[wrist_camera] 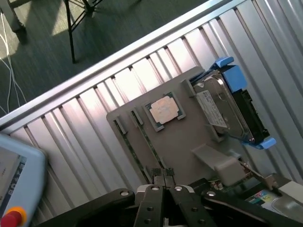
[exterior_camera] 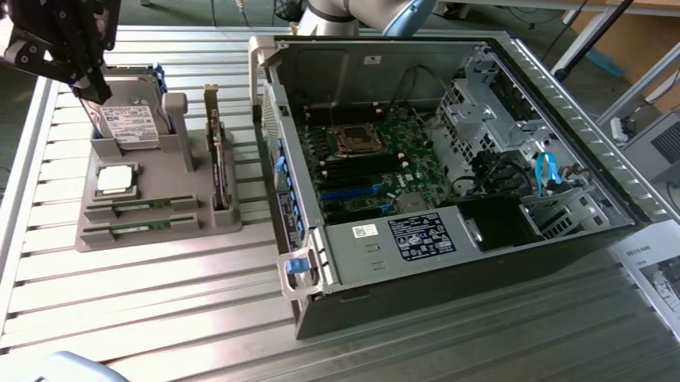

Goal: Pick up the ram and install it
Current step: 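Pick up the ram and move it above insertion slot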

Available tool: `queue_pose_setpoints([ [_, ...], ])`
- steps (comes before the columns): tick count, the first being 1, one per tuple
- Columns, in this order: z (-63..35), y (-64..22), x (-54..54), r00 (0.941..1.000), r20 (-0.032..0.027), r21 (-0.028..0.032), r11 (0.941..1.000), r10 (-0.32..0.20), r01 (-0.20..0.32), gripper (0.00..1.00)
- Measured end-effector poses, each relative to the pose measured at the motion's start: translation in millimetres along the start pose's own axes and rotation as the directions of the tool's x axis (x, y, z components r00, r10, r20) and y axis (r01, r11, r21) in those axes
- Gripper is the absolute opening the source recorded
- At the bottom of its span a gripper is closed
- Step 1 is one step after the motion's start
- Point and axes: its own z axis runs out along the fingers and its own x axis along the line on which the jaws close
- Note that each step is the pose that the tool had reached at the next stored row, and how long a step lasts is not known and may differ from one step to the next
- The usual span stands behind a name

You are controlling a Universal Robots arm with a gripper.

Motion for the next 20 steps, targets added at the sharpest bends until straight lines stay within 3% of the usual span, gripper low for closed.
queue_pose_setpoints([
  [5,0.1,0.0,0.0,0.9967,-0.0045,0.0004,0.9967,-0.081,0.081,0.10],
  [10,0.0,0.0,0.0,0.9868,-0.0141,0.0021,0.9869,-0.161,0.162,0.10],
  [14,0.0,0.0,0.0,0.9740,-0.0215,0.0029,0.9742,-0.225,0.226,0.10],
  [20,0.0,0.0,0.0,0.9476,-0.0365,0.0040,0.9482,-0.317,0.318,0.10],
])
